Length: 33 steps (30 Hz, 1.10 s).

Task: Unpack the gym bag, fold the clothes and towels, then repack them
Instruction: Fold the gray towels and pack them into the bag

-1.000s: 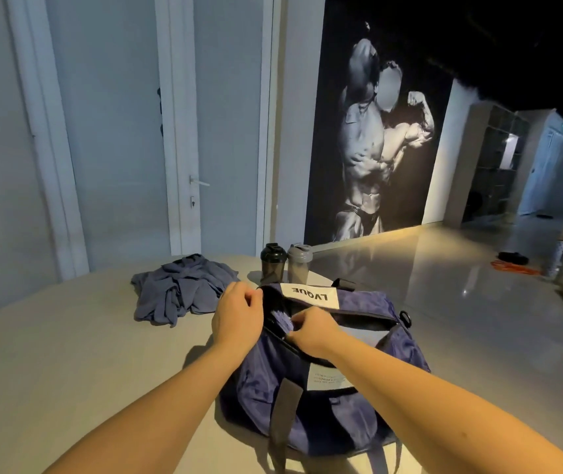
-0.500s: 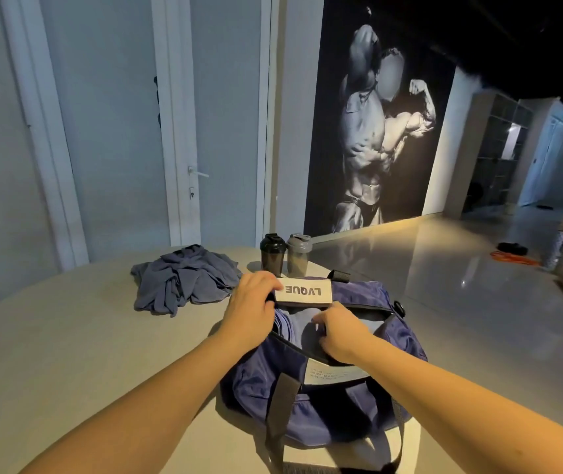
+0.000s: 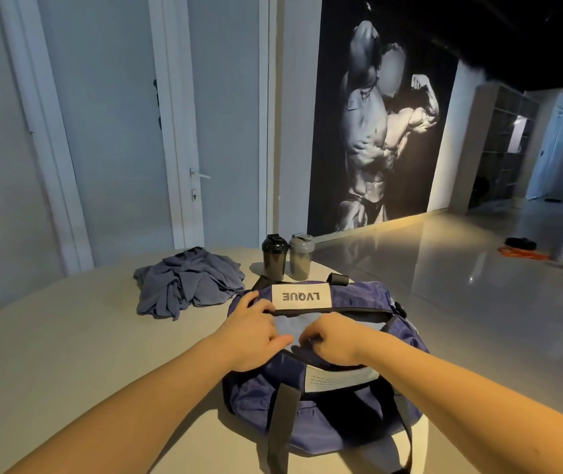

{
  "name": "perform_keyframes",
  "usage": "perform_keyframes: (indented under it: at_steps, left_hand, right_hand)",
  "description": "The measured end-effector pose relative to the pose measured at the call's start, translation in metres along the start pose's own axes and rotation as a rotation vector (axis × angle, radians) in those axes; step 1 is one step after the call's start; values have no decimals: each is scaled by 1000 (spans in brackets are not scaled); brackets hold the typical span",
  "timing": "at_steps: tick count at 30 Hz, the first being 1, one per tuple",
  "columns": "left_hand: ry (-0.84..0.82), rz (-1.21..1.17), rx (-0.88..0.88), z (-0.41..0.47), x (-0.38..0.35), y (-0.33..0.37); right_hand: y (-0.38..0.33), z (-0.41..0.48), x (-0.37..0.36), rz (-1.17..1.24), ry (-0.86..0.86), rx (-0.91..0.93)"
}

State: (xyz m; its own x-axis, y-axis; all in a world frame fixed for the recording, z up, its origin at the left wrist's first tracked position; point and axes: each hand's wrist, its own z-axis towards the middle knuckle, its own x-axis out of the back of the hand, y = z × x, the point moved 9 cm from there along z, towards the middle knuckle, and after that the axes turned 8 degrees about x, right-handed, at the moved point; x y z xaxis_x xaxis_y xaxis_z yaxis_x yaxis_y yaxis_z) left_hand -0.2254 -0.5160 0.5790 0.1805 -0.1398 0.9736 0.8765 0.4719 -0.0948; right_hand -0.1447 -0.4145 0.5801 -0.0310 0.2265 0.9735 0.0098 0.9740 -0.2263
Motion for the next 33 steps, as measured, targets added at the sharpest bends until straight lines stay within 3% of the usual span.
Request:
perform_keyframes:
  at_steps: [2, 7, 11, 15, 20, 24, 28, 33]
  left_hand:
    - [-7, 14, -8, 3, -3, 2]
    - [-206, -149, 80, 7, -34, -3]
    - [-236, -176, 98, 5, -51, 0]
    - [-139, -200, 130, 3, -40, 0]
    - [185, -421, 103, -21, 11, -24]
    - [410, -582, 249, -56, 28, -96]
    - [419, -550, 477, -79, 3, -182]
    - [298, -500, 699, -84, -39, -265]
  right_hand:
    - [2, 10, 7, -189, 97, 58]
    - [32, 25, -22, -238, -72, -53]
    - [39, 34, -43, -230, -155, -112]
    - [33, 33, -34, -140, -177, -129]
    - [4, 33, 35, 119, 213, -142]
    - [-46, 61, 66, 189, 395, -80]
    - [-88, 129, 57, 208, 390, -20]
    - [-121, 225, 15, 112, 257, -34]
